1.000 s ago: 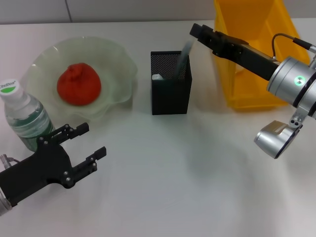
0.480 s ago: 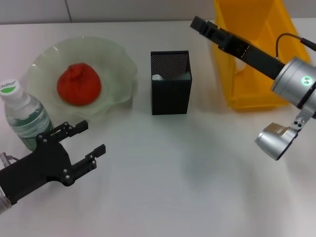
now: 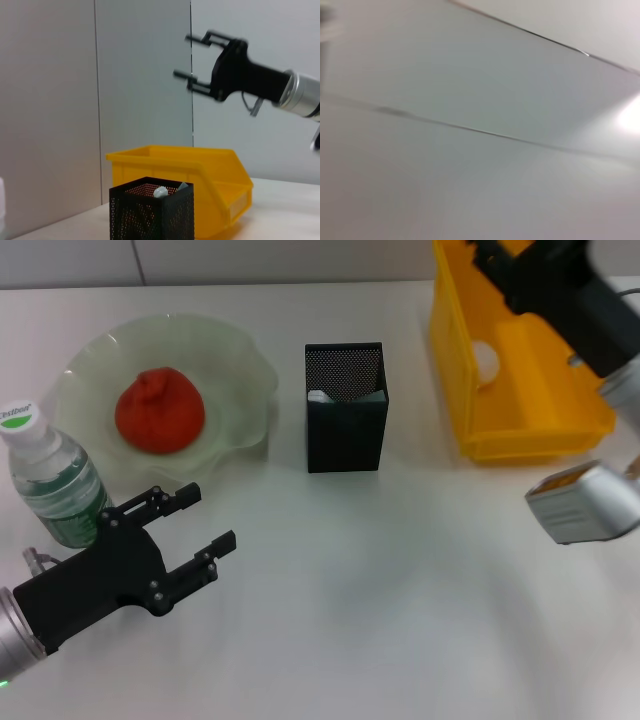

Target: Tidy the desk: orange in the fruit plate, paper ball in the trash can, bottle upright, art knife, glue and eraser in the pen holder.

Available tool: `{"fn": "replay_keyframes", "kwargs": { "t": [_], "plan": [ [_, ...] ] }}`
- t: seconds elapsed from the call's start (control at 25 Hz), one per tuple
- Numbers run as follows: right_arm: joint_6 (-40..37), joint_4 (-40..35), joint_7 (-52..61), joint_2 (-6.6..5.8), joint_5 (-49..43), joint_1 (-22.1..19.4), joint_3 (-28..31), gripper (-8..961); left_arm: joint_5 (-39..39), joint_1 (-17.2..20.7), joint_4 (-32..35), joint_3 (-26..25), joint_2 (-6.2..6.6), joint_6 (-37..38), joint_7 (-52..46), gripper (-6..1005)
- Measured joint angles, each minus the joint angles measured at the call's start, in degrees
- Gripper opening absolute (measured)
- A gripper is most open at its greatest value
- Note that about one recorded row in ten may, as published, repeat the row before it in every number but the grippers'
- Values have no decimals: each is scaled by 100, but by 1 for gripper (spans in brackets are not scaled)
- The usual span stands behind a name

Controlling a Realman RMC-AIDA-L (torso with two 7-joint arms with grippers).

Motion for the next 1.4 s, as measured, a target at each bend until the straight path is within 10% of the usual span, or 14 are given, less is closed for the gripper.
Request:
{"fn": "replay_keyframes", "kwargs": {
  "t": [0.68,0.96,1.4],
  "plan": [
    [-658,1160,8009,6,672,170,-106,617,17,16,-148,60,-9,163,20,642],
    [-761,1452,11242,-101,-521,320,-353,618,44,21,-104,89,21,242,-66,643],
    [-1852,1545,12275,-800,-3029,321,-310,617,75,-11,-90,418,30,312,-260,644]
  ]
}}
